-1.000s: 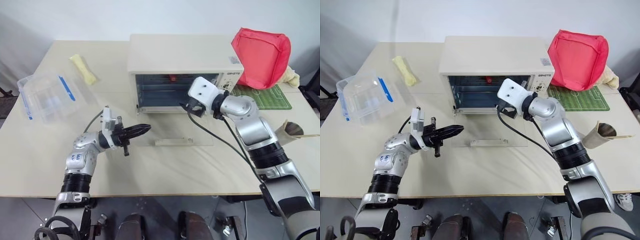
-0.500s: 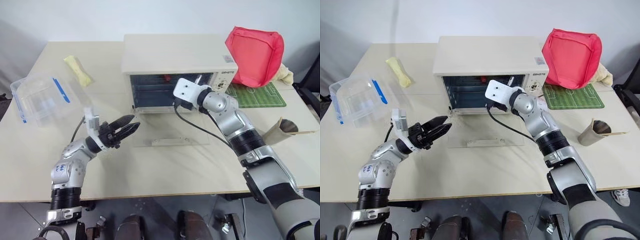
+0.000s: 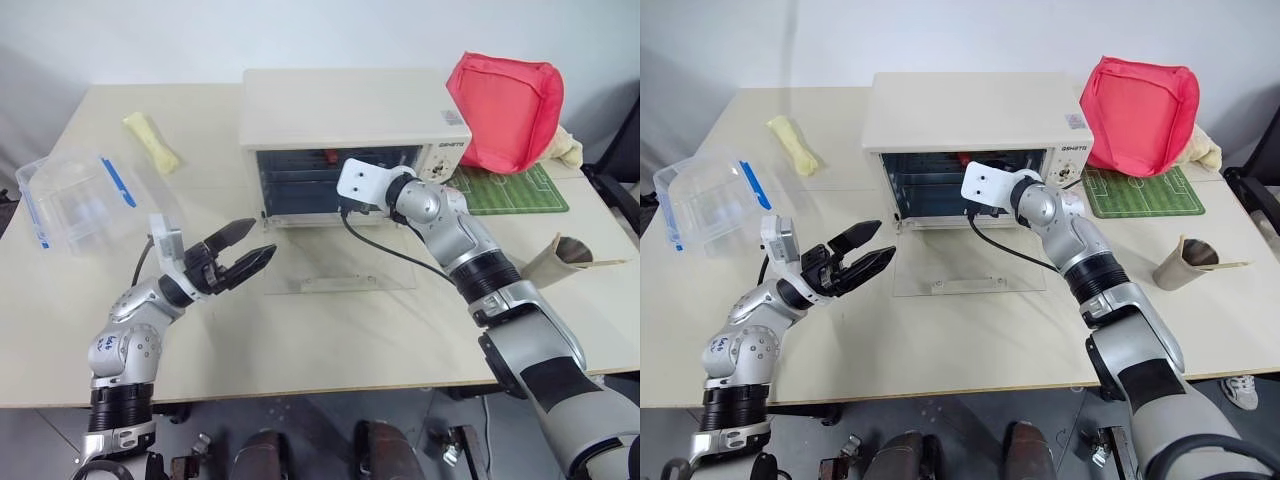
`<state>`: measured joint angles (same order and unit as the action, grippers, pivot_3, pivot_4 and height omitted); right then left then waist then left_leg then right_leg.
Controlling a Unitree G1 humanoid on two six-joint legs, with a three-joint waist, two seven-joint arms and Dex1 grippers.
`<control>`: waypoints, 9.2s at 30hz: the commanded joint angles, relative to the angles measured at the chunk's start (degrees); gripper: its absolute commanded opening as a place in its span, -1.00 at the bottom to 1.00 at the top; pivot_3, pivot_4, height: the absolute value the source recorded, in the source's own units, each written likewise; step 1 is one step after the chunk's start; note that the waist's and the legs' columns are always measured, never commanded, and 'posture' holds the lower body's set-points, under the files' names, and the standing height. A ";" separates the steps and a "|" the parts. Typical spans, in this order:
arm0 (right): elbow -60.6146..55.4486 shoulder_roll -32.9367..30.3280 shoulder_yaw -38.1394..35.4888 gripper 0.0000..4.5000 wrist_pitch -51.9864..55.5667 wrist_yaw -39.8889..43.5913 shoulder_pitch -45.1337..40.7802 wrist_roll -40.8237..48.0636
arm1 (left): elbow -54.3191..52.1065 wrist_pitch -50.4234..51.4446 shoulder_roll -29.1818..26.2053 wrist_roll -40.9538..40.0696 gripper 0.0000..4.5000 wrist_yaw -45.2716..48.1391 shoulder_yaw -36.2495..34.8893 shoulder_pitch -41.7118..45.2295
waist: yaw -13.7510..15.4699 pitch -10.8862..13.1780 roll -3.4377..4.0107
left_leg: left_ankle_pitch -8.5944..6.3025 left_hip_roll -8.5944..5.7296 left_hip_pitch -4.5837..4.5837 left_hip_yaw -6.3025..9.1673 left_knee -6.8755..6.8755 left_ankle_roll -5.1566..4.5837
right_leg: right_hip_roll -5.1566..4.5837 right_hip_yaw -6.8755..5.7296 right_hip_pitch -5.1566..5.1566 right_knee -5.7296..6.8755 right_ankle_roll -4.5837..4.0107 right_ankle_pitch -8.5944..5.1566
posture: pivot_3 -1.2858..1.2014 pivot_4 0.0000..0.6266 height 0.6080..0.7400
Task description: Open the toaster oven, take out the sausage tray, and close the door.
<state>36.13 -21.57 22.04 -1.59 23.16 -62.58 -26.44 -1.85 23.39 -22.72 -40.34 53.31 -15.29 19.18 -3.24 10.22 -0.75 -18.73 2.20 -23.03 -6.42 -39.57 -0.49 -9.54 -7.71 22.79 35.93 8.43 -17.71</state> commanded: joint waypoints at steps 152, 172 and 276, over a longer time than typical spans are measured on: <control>-63.68 -16.74 -8.84 -1.00 -16.88 9.22 44.74 -5.71 | 12.89 53.35 -11.59 -15.01 1.00 -9.05 -7.20 15.04 | 1.70 -0.02 -0.05 | 0.12 -0.09 0.29 0.34 0.27 0.10 | 0.01 0.15 -0.13 -0.02 -0.01 -0.01 | 0.03 -0.52 1.00; -63.82 -15.24 -9.92 -1.00 -15.18 14.02 44.09 0.21 | 11.45 63.35 -8.61 -15.84 -1.00 -16.73 -7.51 14.50 | 1.75 -0.02 -0.06 | 0.12 -0.09 0.56 0.39 0.31 0.10 | 0.01 0.24 -0.33 -0.02 -0.02 -0.01 | 0.03 -0.52 1.00; -21.66 -25.26 -30.05 0.43 12.83 58.88 39.11 53.99 | -9.69 25.93 7.53 -72.66 -1.00 -63.69 -38.65 -29.53 | 3.23 -0.03 -0.17 | 0.01 -0.11 0.80 -0.26 0.40 -0.10 | 0.00 1.00 -0.42 -0.52 -0.10 -0.04 | 0.03 -0.52 1.00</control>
<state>14.74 -45.47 -6.89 13.19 81.07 -23.20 27.67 -11.16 49.50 -14.61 -111.22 -10.46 -52.27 -10.70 -0.01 10.19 -0.92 -18.72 2.09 -22.22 -6.70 -39.17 -0.59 -9.54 -6.70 22.37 35.41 8.33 -17.75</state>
